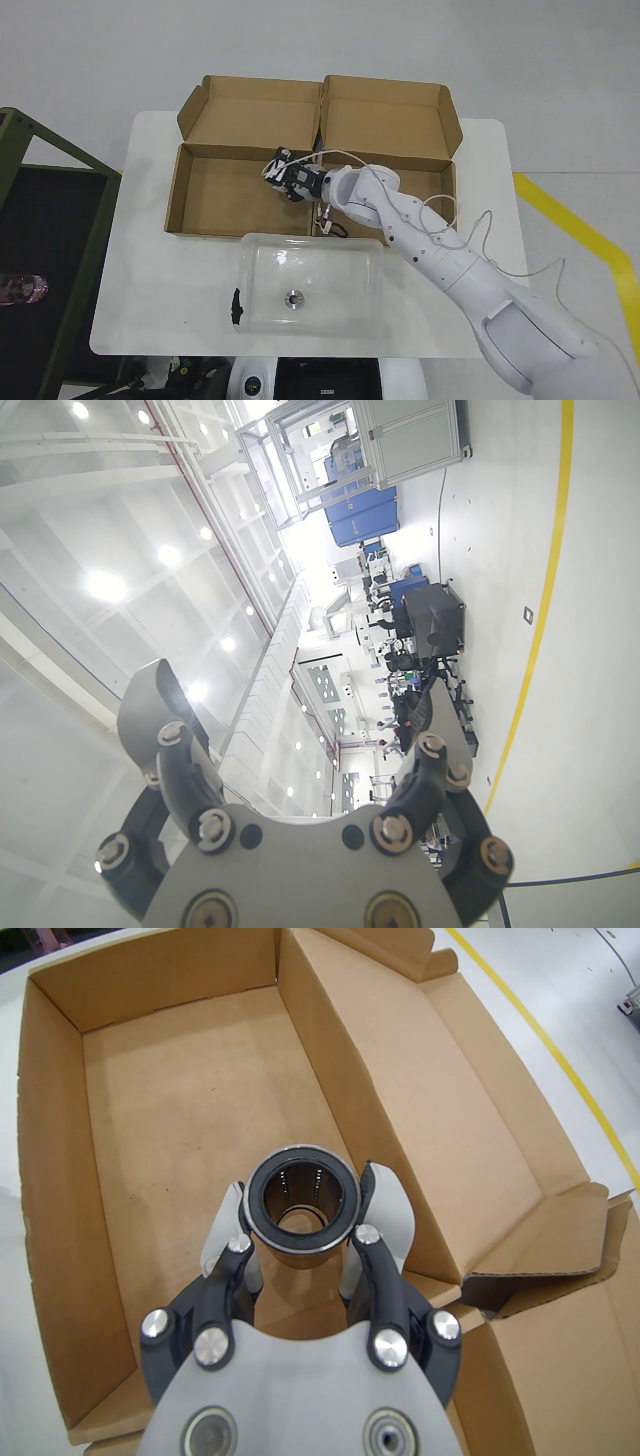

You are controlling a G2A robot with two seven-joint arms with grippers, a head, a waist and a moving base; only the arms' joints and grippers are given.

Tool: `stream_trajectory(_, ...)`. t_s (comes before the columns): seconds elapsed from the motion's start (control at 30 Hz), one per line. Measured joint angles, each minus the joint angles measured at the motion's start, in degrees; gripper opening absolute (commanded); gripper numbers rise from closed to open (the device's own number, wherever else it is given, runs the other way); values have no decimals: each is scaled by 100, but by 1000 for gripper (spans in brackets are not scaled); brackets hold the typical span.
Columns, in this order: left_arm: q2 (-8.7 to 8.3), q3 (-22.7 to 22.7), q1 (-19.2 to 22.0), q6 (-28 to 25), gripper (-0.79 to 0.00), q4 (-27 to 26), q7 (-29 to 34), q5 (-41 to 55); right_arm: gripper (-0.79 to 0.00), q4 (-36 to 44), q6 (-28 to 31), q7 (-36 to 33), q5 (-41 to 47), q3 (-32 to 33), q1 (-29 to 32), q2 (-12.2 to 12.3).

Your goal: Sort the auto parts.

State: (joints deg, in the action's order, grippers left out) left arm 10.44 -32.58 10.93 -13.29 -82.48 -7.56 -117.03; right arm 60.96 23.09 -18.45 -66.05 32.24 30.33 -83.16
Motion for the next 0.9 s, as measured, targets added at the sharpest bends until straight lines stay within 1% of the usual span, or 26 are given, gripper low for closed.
stream_trajectory(0.1, 0, 0, 0, 0, 0, 0, 0, 0, -582, -120, -4, -37, -93, -65, -28, -68)
stream_trajectory(0.2, 0, 0, 0, 0, 0, 0, 0, 0, -545, -199, -24, -19, -201, -106, -35, -123)
stream_trajectory(0.3, 0, 0, 0, 0, 0, 0, 0, 0, -440, -229, -70, -21, -323, -110, -41, -160)
stream_trajectory(0.43, 0, 0, 0, 0, 0, 0, 0, 0, -394, -209, -95, -72, -434, -57, -33, -179)
stream_trajectory(0.47, 0, 0, 0, 0, 0, 0, 0, 0, -369, -194, -84, -97, -451, -31, -28, -181)
stream_trajectory(0.5, 0, 0, 0, 0, 0, 0, 0, 0, -323, -178, -74, -117, -460, -11, -22, -182)
stream_trajectory(0.6, 0, 0, 0, 0, 0, 0, 0, 0, -252, -60, -26, -172, -485, 73, 15, -172)
stream_trajectory(0.77, 0, 0, 0, 0, 0, 0, 0, 0, -237, 312, 123, -227, -504, 315, 154, -94)
stream_trajectory(0.9, 0, 0, 0, 0, 0, 0, 0, 0, -200, 728, 316, -302, -504, 557, 318, 1)
